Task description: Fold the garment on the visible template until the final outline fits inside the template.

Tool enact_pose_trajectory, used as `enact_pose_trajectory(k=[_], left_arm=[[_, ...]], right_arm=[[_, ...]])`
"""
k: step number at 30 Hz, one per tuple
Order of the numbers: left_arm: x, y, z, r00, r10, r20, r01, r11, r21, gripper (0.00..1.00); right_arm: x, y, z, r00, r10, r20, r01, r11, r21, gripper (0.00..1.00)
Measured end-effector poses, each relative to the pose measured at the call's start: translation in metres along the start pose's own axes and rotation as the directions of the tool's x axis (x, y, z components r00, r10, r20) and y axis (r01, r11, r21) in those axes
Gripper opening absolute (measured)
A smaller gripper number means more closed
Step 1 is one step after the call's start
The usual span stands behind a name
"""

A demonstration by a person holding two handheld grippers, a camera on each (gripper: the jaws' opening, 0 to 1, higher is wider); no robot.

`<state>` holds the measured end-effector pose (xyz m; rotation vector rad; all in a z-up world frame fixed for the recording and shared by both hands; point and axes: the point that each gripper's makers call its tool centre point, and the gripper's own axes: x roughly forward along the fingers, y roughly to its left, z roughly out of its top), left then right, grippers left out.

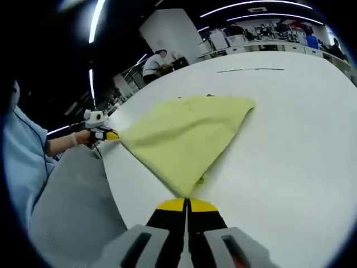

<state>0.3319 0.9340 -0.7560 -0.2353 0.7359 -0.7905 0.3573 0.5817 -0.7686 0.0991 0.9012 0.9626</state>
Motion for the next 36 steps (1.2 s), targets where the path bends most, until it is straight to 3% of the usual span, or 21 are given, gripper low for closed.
enact_pose_trajectory(k=[13, 15, 18, 19, 22, 26, 27, 28, 29, 33, 36], left_arm=[[0.002, -0.004, -0.010, 0.999, 0.042, 0.020, -0.041, 0.998, -0.044, 0.00], [-0.002, -0.003, -0.006, 0.997, 0.058, 0.043, -0.056, 0.997, -0.044, 0.06], [-0.010, -0.002, -0.003, 0.996, 0.085, 0.042, -0.084, 0.996, -0.010, 0.25], [-0.014, 0.001, 0.002, 0.992, 0.112, 0.053, -0.114, 0.993, 0.028, 0.31], [-0.020, -0.004, 0.014, 0.987, 0.129, 0.094, -0.133, 0.990, 0.042, 0.48], [-0.022, -0.007, 0.019, 0.980, 0.178, 0.086, -0.185, 0.978, 0.091, 0.87], [-0.020, -0.010, 0.021, 0.979, 0.186, 0.087, -0.194, 0.977, 0.089, 0.96], [-0.019, -0.011, 0.021, 0.979, 0.186, 0.085, -0.192, 0.978, 0.078, 0.98], [-0.019, -0.013, 0.018, 0.979, 0.194, 0.058, -0.196, 0.980, 0.038, 0.99], [-0.014, -0.019, 0.028, 0.977, 0.185, 0.109, -0.190, 0.981, 0.040, 0.99], [-0.012, -0.021, 0.034, 0.973, 0.183, 0.143, -0.191, 0.981, 0.040, 0.99]], right_arm=[[0.002, 0.000, -0.004, 1.000, 0.000, 0.030, -0.001, 0.999, 0.051, 0.00], [0.000, -0.001, 0.000, 0.999, -0.029, 0.033, 0.028, 0.999, 0.023, 0.00], [-0.008, 0.000, 0.013, 0.995, -0.053, 0.086, 0.053, 0.999, -0.001, 0.02], [-0.011, 0.002, 0.016, 0.994, -0.062, 0.093, 0.063, 0.998, -0.008, 0.06], [-0.023, 0.005, 0.032, 0.982, -0.110, 0.152, 0.124, 0.989, -0.080, 0.30], [-0.032, 0.007, 0.048, 0.957, -0.178, 0.228, 0.192, 0.981, -0.037, 0.82], [-0.033, 0.007, 0.050, 0.948, -0.199, 0.248, 0.214, 0.976, -0.035, 0.90], [-0.032, 0.009, 0.049, 0.947, -0.209, 0.245, 0.222, 0.975, -0.028, 0.98], [-0.031, 0.011, 0.047, 0.947, -0.213, 0.239, 0.224, 0.974, -0.018, 0.99], [-0.028, 0.013, 0.031, 0.953, -0.232, 0.194, 0.249, 0.966, -0.068, 1.00], [-0.028, 0.018, 0.026, 0.959, -0.217, 0.183, 0.229, 0.972, -0.046, 1.00]])
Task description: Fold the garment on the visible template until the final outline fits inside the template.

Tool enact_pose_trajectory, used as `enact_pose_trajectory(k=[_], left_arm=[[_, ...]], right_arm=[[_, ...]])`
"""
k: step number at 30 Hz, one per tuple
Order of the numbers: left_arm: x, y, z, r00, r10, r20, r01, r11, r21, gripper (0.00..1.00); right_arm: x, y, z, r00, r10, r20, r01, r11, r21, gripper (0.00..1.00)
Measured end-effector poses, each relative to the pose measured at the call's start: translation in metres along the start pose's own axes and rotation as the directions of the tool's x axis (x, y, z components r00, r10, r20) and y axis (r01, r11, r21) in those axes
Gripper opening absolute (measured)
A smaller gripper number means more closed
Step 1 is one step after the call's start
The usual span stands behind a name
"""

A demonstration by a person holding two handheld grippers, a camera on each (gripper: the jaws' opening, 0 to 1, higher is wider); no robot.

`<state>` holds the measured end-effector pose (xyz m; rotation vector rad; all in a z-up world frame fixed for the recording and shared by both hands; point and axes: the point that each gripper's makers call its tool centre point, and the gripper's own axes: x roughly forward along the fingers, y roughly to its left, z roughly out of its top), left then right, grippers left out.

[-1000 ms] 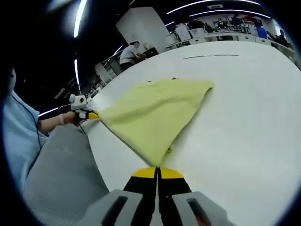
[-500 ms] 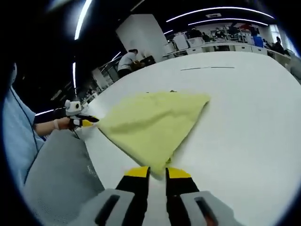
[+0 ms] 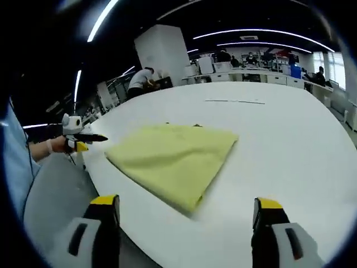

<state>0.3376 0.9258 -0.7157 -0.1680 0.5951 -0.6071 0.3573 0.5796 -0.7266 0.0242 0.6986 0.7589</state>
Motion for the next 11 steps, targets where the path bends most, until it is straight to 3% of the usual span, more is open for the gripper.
enact_pose_trajectory(k=[5, 11], left_arm=[[0.0035, -0.0017, 0.0067, 0.998, 0.015, 0.058, -0.014, 1.000, -0.013, 0.99], [0.0097, -0.0084, 0.0079, 0.996, 0.002, 0.086, 0.001, 1.000, -0.026, 0.99]], right_arm=[[0.0001, 0.0028, 0.0008, 1.000, 0.015, -0.002, -0.015, 1.000, 0.003, 1.00], [0.0011, 0.0081, -0.0070, 1.000, 0.015, -0.021, -0.015, 1.000, -0.008, 1.00]])
